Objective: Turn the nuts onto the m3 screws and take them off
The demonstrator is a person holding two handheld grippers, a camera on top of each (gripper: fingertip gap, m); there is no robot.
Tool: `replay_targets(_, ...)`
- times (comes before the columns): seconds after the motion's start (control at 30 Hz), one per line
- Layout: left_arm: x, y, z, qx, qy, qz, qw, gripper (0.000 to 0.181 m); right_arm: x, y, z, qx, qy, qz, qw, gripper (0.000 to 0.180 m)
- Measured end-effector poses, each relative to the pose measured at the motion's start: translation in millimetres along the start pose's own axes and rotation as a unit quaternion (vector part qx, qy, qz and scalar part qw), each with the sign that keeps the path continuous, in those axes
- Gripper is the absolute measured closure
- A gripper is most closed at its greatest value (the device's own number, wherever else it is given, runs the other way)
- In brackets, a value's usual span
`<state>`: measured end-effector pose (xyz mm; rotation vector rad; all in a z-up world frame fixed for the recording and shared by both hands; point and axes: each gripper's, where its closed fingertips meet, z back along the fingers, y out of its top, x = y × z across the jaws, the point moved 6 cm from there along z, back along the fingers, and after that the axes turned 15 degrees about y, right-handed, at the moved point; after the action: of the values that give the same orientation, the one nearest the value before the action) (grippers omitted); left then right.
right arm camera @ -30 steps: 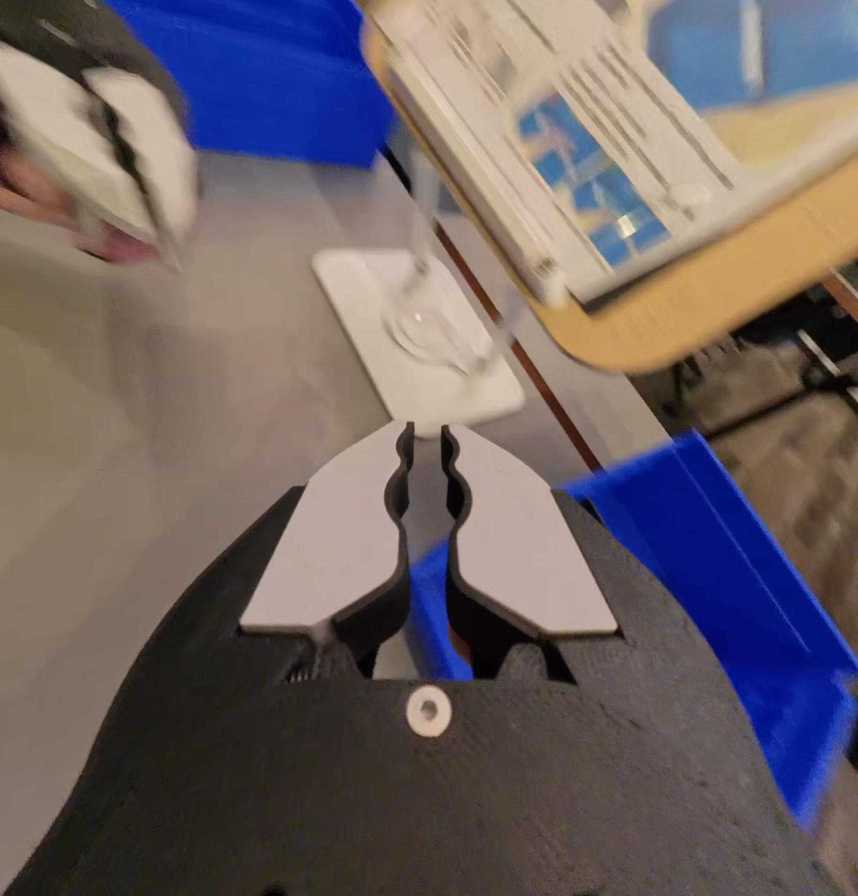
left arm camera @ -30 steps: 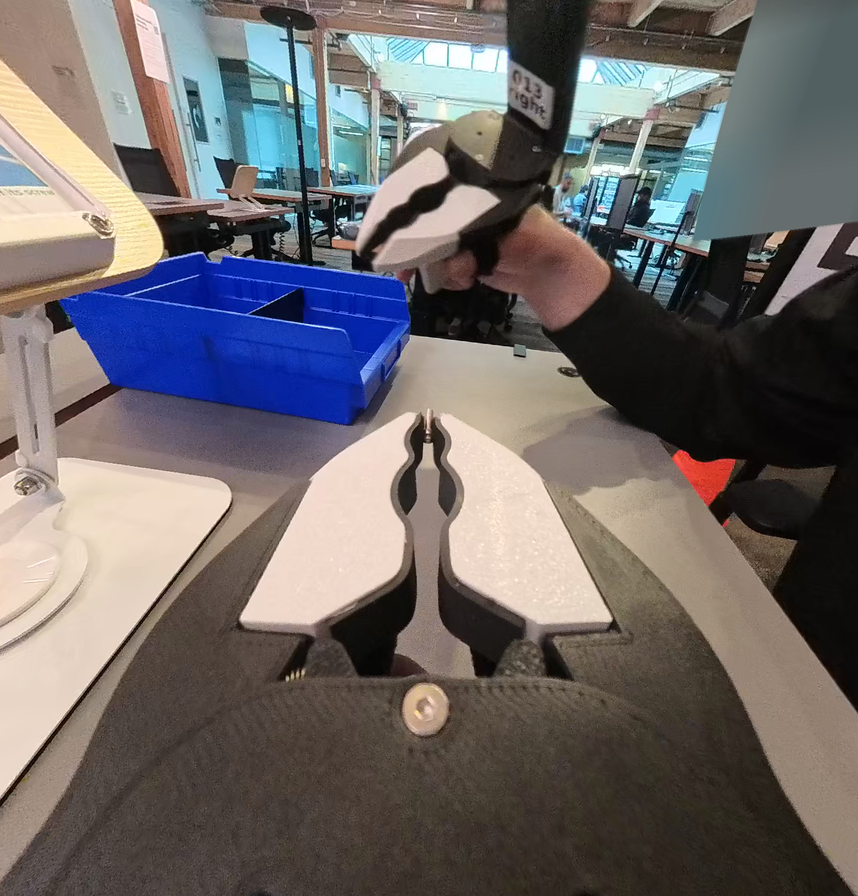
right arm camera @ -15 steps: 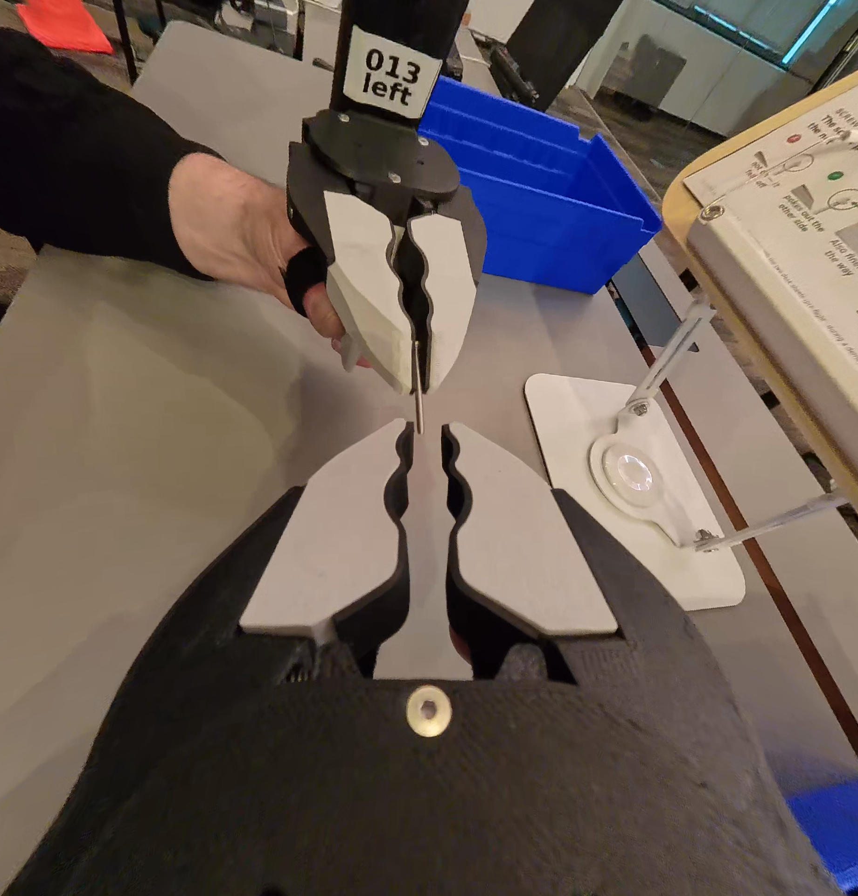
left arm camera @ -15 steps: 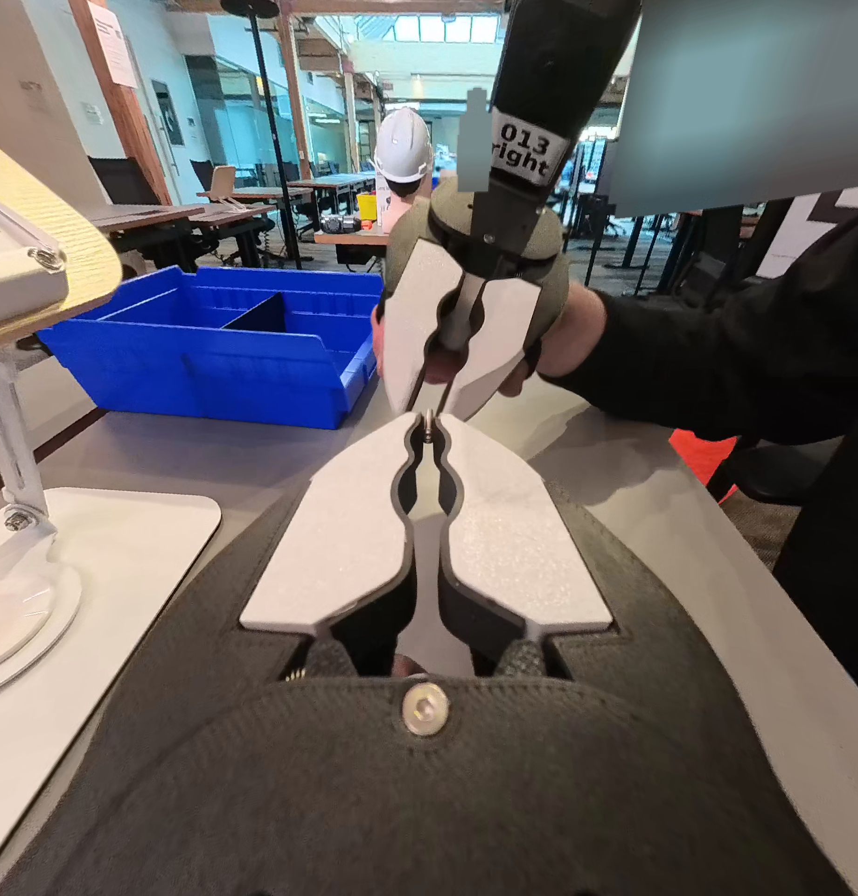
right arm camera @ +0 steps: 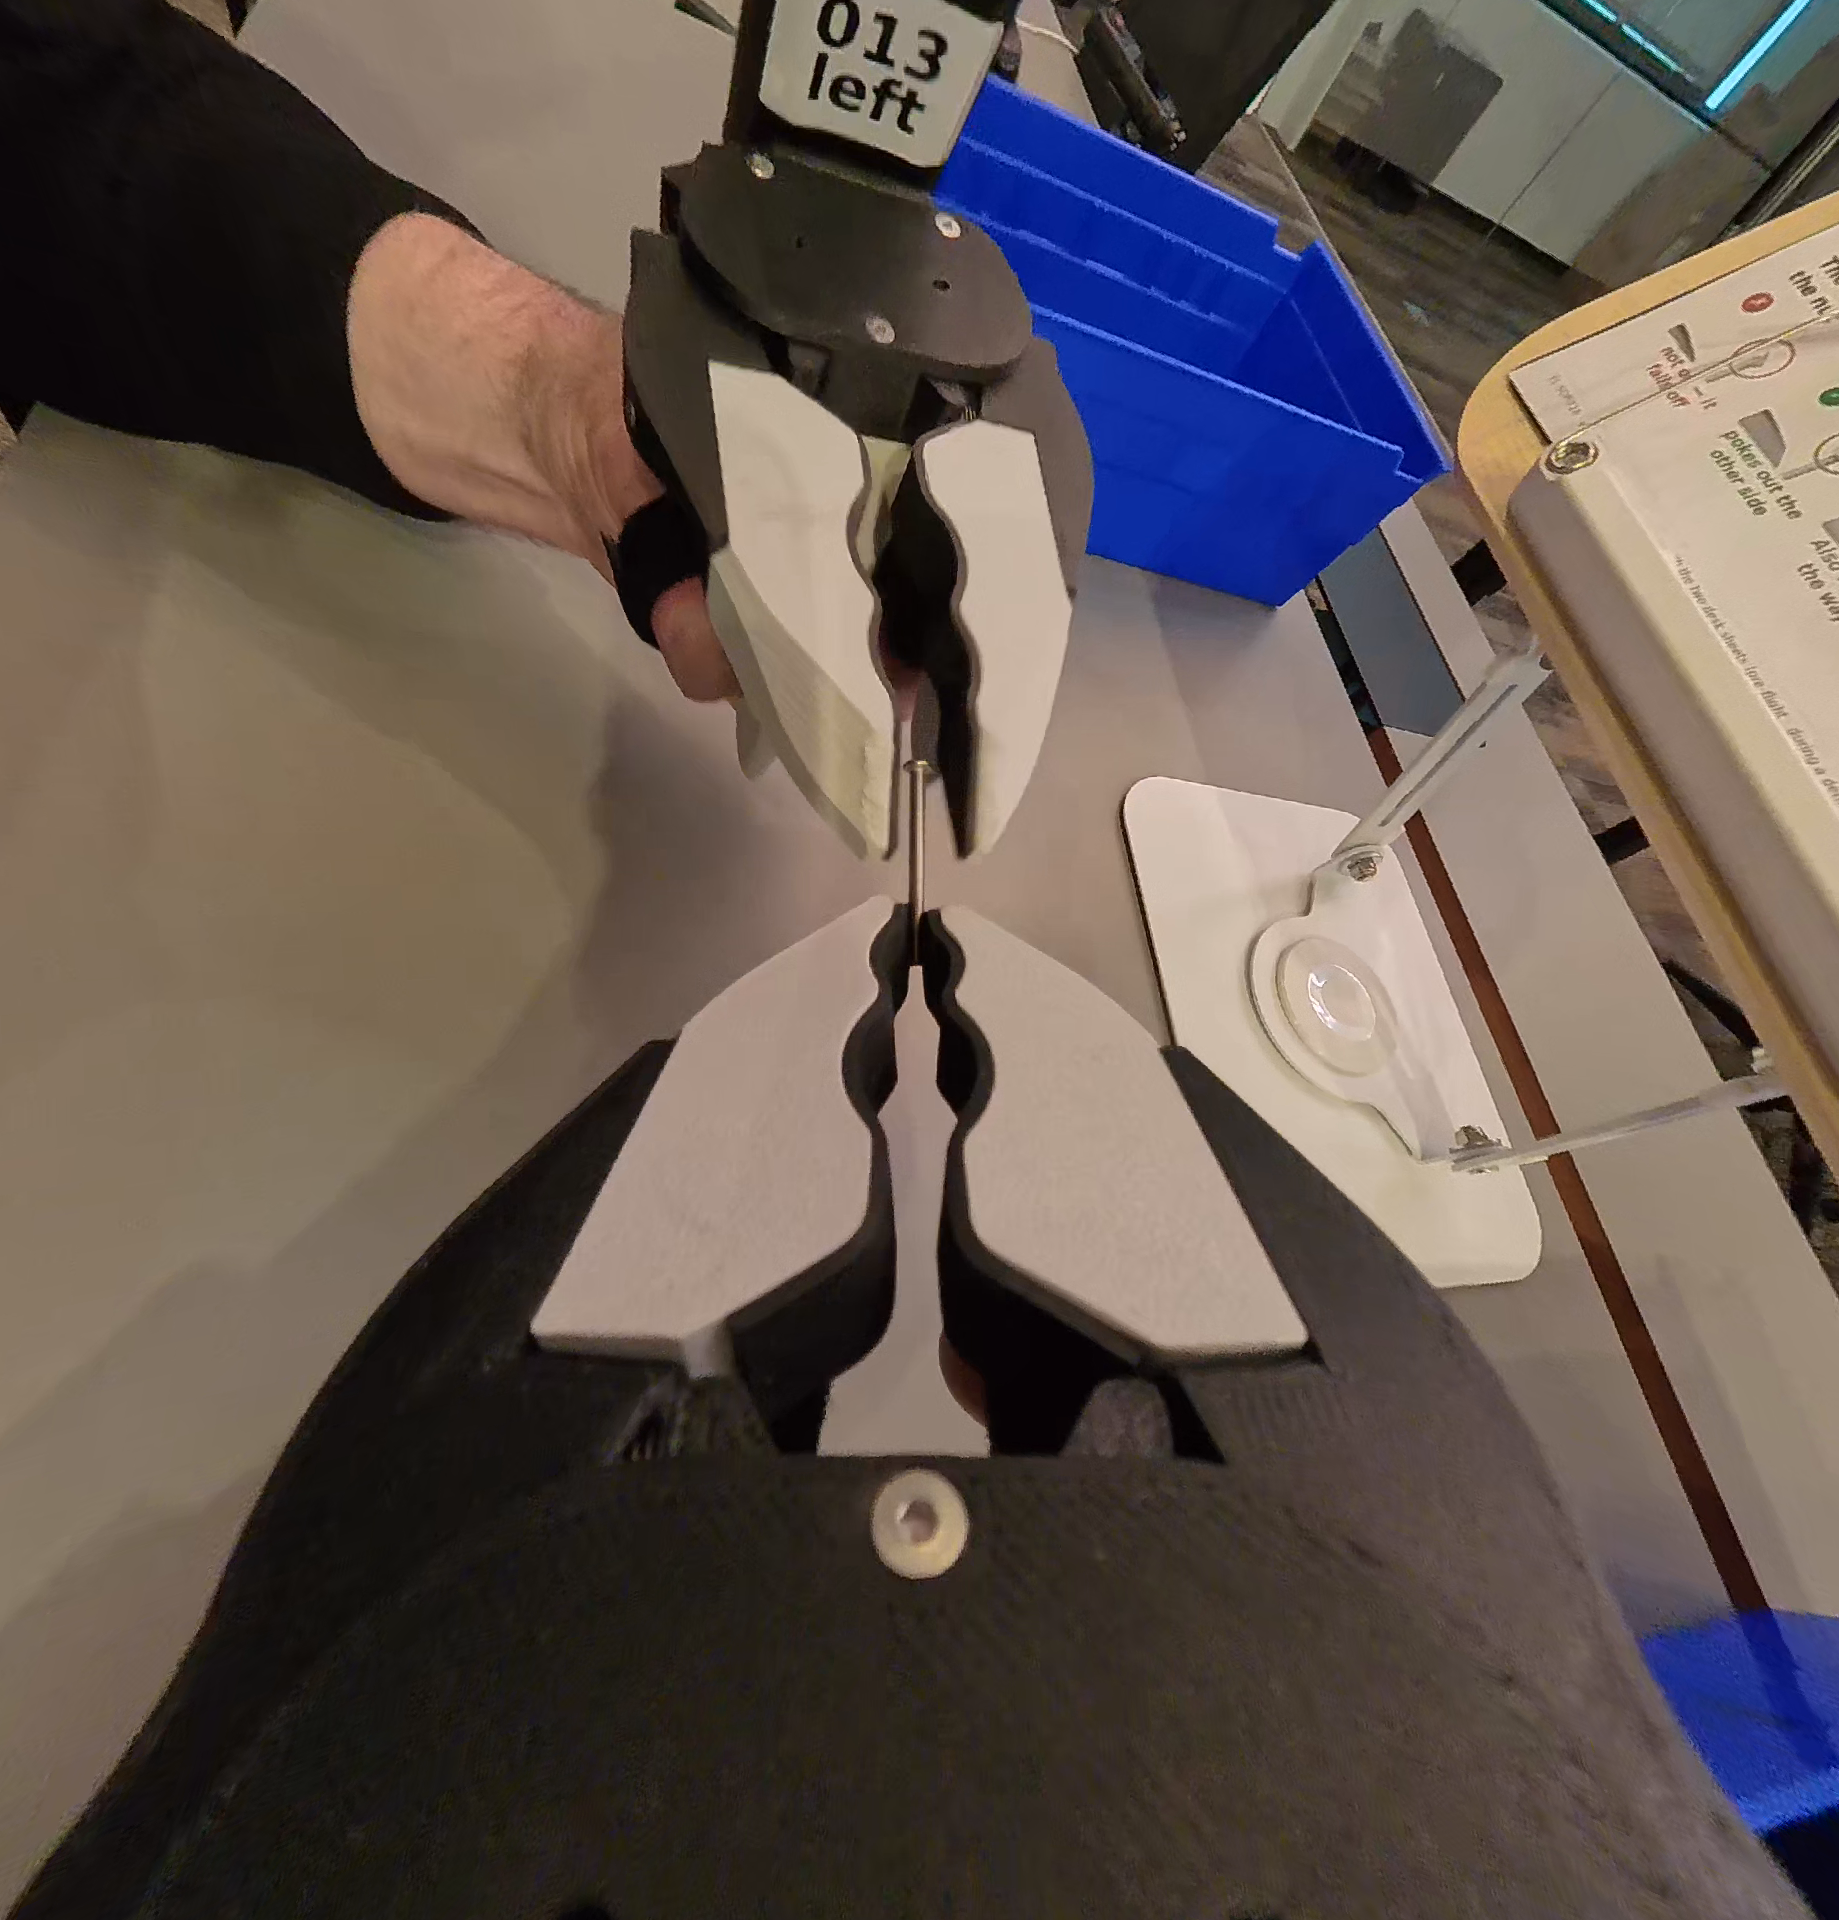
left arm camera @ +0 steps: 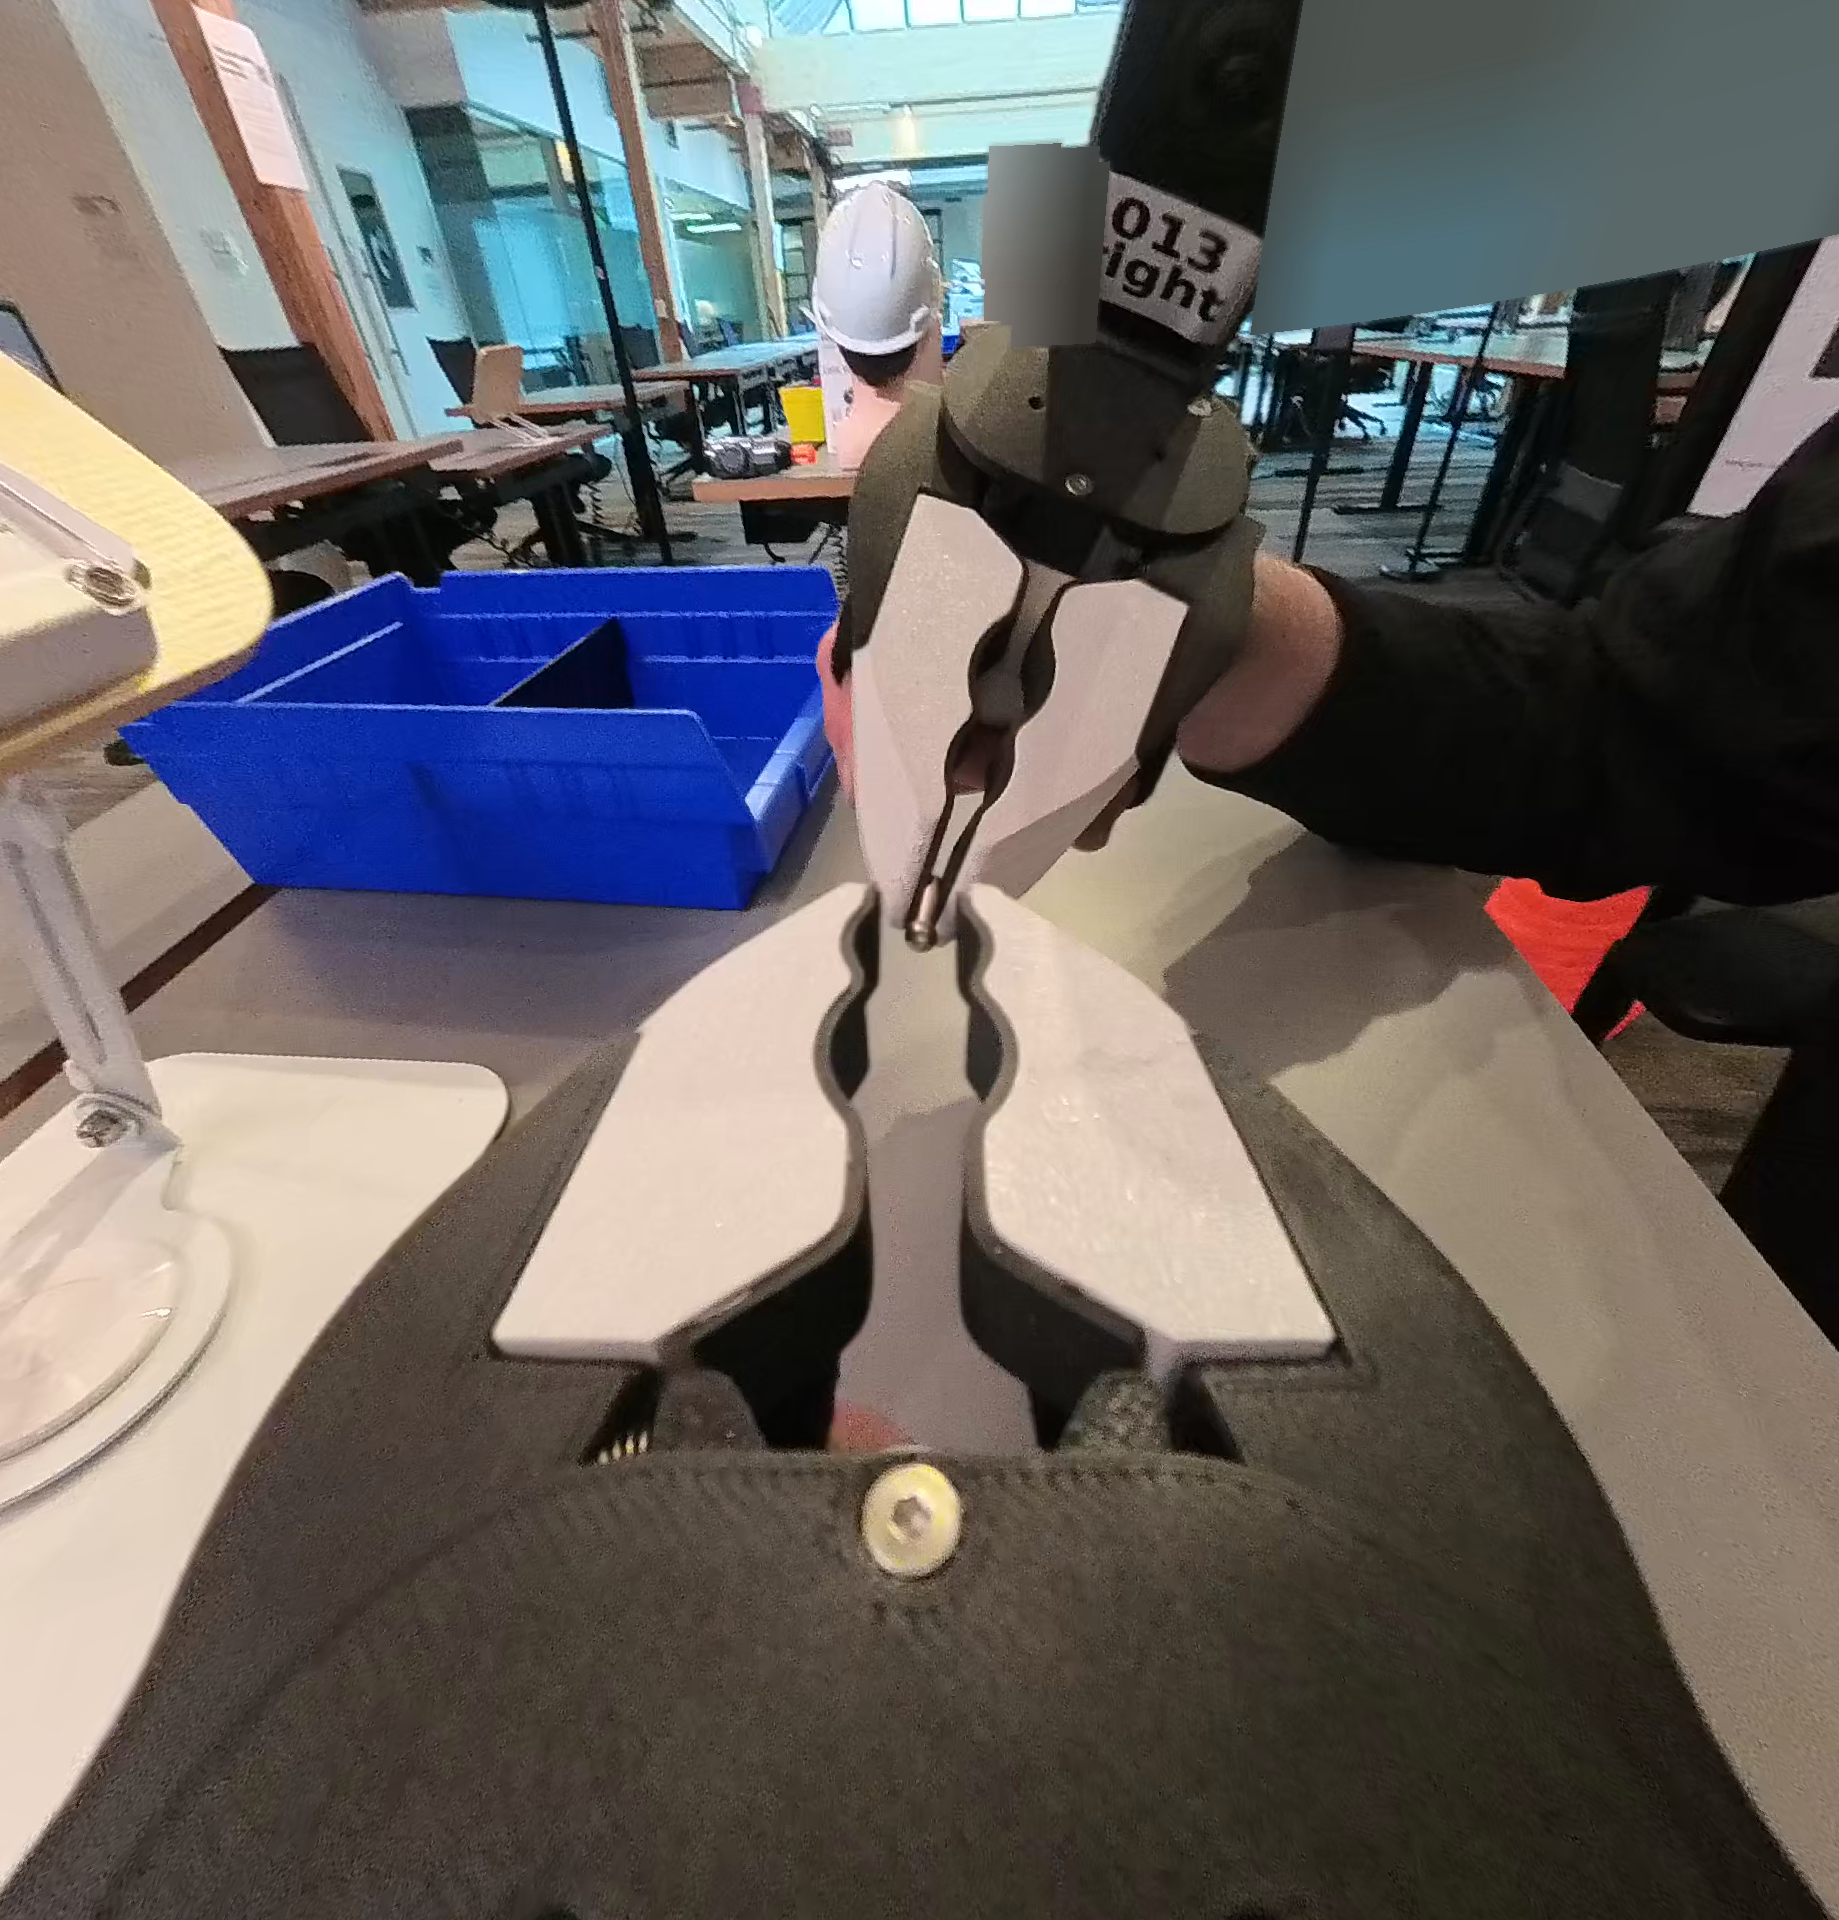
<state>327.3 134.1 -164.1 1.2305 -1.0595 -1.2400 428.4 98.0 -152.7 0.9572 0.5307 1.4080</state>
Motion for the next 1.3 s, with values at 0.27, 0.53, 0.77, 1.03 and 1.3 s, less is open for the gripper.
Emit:
replay_targets(0.27, -22, 7, 29, 0.028, 0.041, 0.006, 0.999, 0.181, 28, -6, 63, -0.006, -0.095, -0.016, 0.995, 0.177)
replay_targets(0.53, -31, -15, 27, -0.027, 0.07, -0.019, 0.997, 0.181, 116, -54, 171, -0.09, -0.266, -0.089, 0.956, 0.177)
replay_targets(0.77, -34, -21, 24, -0.039, 0.08, -0.02, 0.996, 0.181, 191, -129, 187, -0.193, -0.248, -0.161, 0.936, 0.177)
replay_targets(1.03, -37, -23, 24, -0.042, 0.084, -0.015, 0.995, 0.181, 224, -182, 168, -0.249, -0.185, -0.207, 0.928, 0.177)
replay_targets(1.3, -37, -24, 23, -0.043, 0.083, -0.012, 0.996, 0.181, 234, -210, 157, -0.282, -0.143, -0.243, 0.917, 0.177)
